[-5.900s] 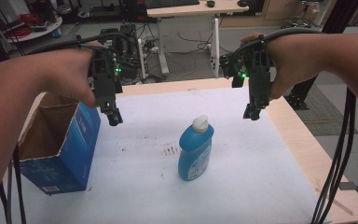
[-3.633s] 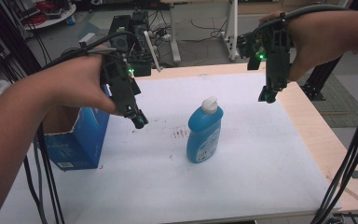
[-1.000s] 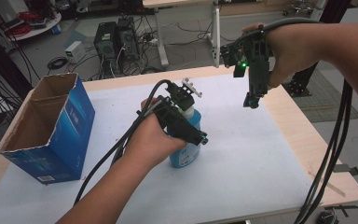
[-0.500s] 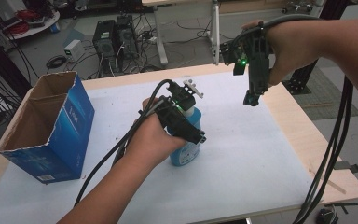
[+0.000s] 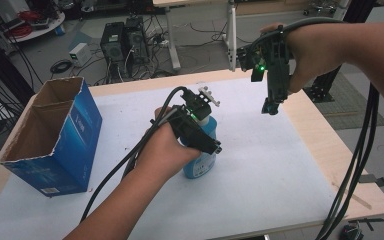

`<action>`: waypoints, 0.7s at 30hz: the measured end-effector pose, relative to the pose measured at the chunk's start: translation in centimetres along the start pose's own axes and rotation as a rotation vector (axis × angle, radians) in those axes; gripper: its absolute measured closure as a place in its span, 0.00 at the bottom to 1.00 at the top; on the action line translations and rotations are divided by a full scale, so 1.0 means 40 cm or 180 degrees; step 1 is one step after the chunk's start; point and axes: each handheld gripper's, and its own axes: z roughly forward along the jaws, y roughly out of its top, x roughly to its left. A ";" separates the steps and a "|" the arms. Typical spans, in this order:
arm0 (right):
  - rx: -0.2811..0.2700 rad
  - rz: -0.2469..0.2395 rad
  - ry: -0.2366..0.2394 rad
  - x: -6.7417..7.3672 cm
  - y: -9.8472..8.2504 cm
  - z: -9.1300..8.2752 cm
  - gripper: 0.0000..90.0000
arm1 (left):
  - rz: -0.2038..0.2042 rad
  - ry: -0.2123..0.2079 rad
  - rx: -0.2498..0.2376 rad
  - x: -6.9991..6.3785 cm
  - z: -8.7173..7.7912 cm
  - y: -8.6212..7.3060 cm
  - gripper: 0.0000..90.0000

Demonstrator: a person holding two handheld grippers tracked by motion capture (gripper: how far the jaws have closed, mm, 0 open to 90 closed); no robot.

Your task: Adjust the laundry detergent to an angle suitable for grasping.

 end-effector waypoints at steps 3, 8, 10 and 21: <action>0.0005 0.0023 -0.0008 0.002 0.001 -0.001 0.02 | -0.0036 -0.0009 -0.0012 0.000 -0.001 -0.001 0.26; 0.0010 0.0014 -0.0015 0.001 0.001 0.000 0.02 | -0.0018 -0.0008 0.0008 0.002 -0.002 -0.001 0.28; 0.0006 0.0014 -0.0013 0.002 0.003 0.000 0.02 | -0.0019 0.0007 0.0015 0.001 -0.002 -0.002 0.28; 0.0010 0.0008 -0.0014 0.003 0.008 0.000 0.02 | 0.0031 0.0055 0.0018 -0.002 -0.005 -0.005 0.40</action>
